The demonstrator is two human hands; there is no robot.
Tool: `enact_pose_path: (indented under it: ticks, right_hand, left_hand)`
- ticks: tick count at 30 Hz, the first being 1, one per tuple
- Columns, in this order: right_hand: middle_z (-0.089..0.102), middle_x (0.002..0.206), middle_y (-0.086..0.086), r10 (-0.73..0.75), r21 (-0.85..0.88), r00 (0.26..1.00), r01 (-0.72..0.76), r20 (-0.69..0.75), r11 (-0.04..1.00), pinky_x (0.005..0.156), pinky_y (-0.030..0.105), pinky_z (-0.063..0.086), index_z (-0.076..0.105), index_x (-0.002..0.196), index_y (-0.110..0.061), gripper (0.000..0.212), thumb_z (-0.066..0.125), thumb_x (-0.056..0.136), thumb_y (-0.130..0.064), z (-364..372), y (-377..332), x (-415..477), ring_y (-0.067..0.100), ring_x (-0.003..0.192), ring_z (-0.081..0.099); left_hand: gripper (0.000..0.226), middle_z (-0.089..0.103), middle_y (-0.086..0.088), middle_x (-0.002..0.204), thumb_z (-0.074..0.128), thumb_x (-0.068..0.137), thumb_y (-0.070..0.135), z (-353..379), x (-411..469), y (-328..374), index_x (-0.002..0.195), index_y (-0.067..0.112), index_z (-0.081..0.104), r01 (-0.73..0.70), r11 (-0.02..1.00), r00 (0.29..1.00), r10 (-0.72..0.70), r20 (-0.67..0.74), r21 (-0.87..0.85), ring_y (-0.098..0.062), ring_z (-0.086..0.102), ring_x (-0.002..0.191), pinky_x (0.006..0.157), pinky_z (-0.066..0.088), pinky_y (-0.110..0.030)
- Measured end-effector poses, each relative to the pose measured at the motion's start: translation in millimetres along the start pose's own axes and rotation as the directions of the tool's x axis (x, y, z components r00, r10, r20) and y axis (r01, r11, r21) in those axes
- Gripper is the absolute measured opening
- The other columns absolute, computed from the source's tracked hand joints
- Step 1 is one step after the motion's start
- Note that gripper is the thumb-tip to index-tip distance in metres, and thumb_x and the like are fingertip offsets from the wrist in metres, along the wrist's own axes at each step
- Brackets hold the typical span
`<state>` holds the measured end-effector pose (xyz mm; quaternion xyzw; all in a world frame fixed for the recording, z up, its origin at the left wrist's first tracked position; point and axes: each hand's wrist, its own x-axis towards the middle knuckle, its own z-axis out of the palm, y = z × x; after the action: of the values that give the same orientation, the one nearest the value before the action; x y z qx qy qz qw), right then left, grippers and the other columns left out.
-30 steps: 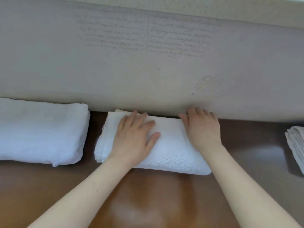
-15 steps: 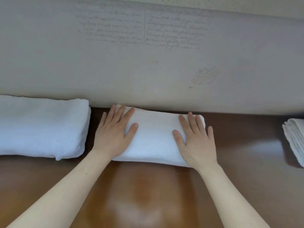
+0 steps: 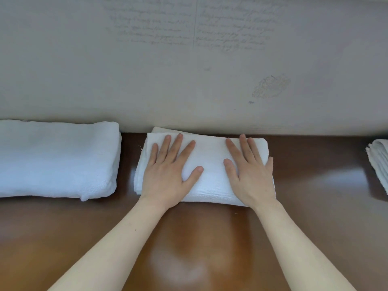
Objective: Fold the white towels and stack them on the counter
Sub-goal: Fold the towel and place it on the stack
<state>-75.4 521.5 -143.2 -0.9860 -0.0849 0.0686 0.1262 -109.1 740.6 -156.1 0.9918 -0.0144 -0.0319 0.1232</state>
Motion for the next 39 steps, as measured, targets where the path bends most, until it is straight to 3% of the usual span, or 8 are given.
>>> enact_pose_path:
  ticks: [4,6,11,15,19,22,25,39]
  right_hand:
    - [-0.005,0.165,-0.015,0.087,0.127,0.996,-0.084,-0.018,0.988,0.112,0.062,0.022,0.013,0.154,-0.044,0.052,0.015,0.102,-0.05,-2.7,0.0,3.0,0.001,0.147,-0.015]
    - [-0.004,0.165,-0.012,0.175,0.218,0.983,-0.16,-0.05,0.963,0.113,0.057,0.026,0.016,0.155,-0.039,0.053,0.019,0.103,-0.046,-7.2,0.3,4.6,0.012,0.151,-0.009]
    - [0.022,0.159,0.01,0.436,0.348,0.897,-0.388,-0.068,0.853,0.102,0.049,0.037,0.013,0.156,-0.035,0.059,0.027,0.102,-0.053,-13.8,-4.0,7.3,0.042,0.13,0.044]
    - [0.05,0.135,0.022,0.563,0.321,0.826,-0.539,0.02,0.779,0.096,0.049,0.039,0.007,0.155,-0.036,0.065,0.023,0.098,-0.064,-19.9,-3.7,15.1,0.045,0.119,0.052]
    - [0.05,0.135,0.022,0.589,0.291,0.807,-0.577,0.055,0.763,0.096,0.051,0.04,0.004,0.154,-0.04,0.071,0.02,0.093,-0.072,-20.9,-3.5,18.3,0.045,0.12,0.051]
    - [0.049,0.134,0.024,0.569,0.309,0.821,-0.555,0.049,0.773,0.095,0.05,0.04,0.004,0.153,-0.042,0.077,0.024,0.088,-0.079,-19.1,-1.3,15.4,0.046,0.118,0.051]
    - [0.053,0.13,0.021,0.562,0.348,0.824,-0.547,0.065,0.761,0.091,0.047,0.042,0.005,0.151,-0.042,0.082,0.028,0.084,-0.083,-19.2,4.7,12.3,0.043,0.117,0.053]
    - [0.059,0.116,0.013,0.421,0.457,0.904,-0.405,0.072,0.792,0.078,0.04,0.041,0.022,0.143,-0.029,0.069,0.035,0.091,-0.072,-50.5,5.8,-17.3,0.029,0.091,0.049]
  left_hand:
    - [0.068,-0.011,0.013,0.166,0.014,0.094,0.071,-2.7,-3.5,-31.4,0.155,0.045,0.004,0.153,0.977,0.988,-0.152,0.019,-0.148,-0.018,-0.01,0.153,0.121,0.017,-0.048]
    - [0.064,-0.012,0.017,0.165,0.024,0.096,0.068,-3.4,-4.8,-39.1,0.154,0.049,0.006,0.214,0.934,0.976,-0.215,0.031,-0.284,-0.02,0.0,0.153,0.114,0.031,-0.047]
    - [0.059,0.022,0.009,0.164,0.044,0.1,0.05,-5.0,-4.2,-50.9,0.154,0.042,0.023,0.229,0.682,0.944,-0.331,-0.013,-0.695,-0.008,0.019,0.149,0.112,0.02,-0.025]
    - [0.063,0.037,0.017,0.154,0.051,0.098,0.052,-10.7,3.7,-54.6,0.154,0.034,0.029,0.273,0.526,0.914,-0.404,0.046,-0.806,-0.002,0.031,0.142,0.108,0.022,-0.019]
    - [0.072,0.048,0.01,0.147,0.056,0.089,0.063,-12.5,11.5,-48.5,0.15,0.03,0.037,0.39,0.396,0.848,-0.506,0.157,-0.831,-0.012,0.046,0.133,0.101,0.034,-0.025]
    - [0.08,0.06,0.006,0.123,0.057,0.083,0.071,-14.4,14.2,-42.6,0.141,0.017,0.045,0.5,0.415,0.798,-0.561,0.218,-0.76,-0.016,0.056,0.105,0.081,0.043,-0.03]
    - [0.087,0.056,0.006,0.105,0.053,0.078,0.08,-16.3,16.1,-36.5,0.132,0.011,0.048,0.595,0.447,0.762,-0.578,0.291,-0.668,-0.018,0.054,0.09,0.058,0.035,-0.024]
    - [0.076,0.067,0.01,0.093,0.051,0.059,0.091,-51.0,-29.2,-8.2,0.1,0.027,0.058,0.584,0.442,0.762,-0.589,0.271,-0.681,-0.011,0.063,0.084,0.063,0.044,-0.029]
